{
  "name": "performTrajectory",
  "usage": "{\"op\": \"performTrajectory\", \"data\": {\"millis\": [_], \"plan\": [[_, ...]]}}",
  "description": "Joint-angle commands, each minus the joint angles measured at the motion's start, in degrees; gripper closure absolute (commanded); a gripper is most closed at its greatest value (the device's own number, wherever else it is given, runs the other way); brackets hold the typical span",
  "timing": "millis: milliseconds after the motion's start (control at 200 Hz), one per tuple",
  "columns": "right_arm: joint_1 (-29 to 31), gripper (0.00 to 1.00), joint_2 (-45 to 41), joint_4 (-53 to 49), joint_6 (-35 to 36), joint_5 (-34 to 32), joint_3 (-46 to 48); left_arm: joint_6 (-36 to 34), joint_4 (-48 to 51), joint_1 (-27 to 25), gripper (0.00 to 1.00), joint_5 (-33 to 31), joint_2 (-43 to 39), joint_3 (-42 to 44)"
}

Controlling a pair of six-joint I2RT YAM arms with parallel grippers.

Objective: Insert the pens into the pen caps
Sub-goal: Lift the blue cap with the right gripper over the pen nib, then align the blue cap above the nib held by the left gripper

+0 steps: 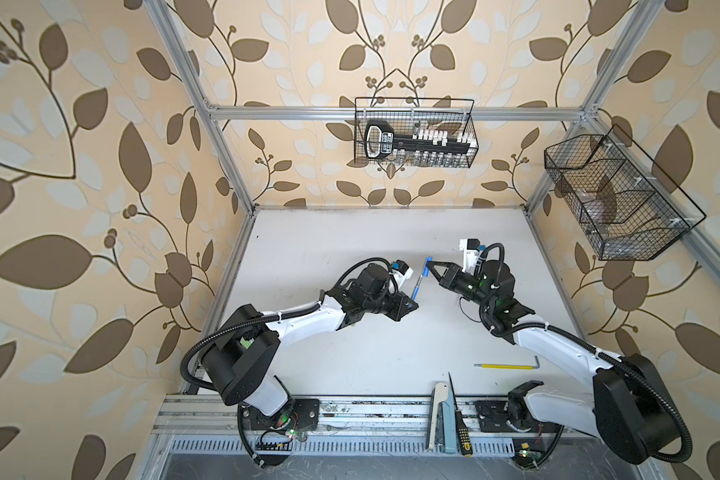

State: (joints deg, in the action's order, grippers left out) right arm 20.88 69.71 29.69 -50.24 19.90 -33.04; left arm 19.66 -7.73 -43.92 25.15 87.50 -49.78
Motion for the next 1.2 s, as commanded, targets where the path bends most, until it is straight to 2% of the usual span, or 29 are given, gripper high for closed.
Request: {"op": "performTrajectory", "data": {"millis": [0,675,1195], "plan": [[-0.1,0.93,-0.2,1.0,0.2,-0.3,-2.5,-0.7,-1.4,-0.4,1.0,1.5,-2.8,-1.9],[2.7,0.93,2.9,3.5,-0.4,-1.2,-0.1,-0.7,-1.8,-0.4,1.0,1.1,-3.8,-1.9],[-1.0,0.93,0.9,2.4,0.5,-0.4,-2.9,-0.9,-1.8,-0.5,1.0,1.5,-4.6,-1.3]]}}
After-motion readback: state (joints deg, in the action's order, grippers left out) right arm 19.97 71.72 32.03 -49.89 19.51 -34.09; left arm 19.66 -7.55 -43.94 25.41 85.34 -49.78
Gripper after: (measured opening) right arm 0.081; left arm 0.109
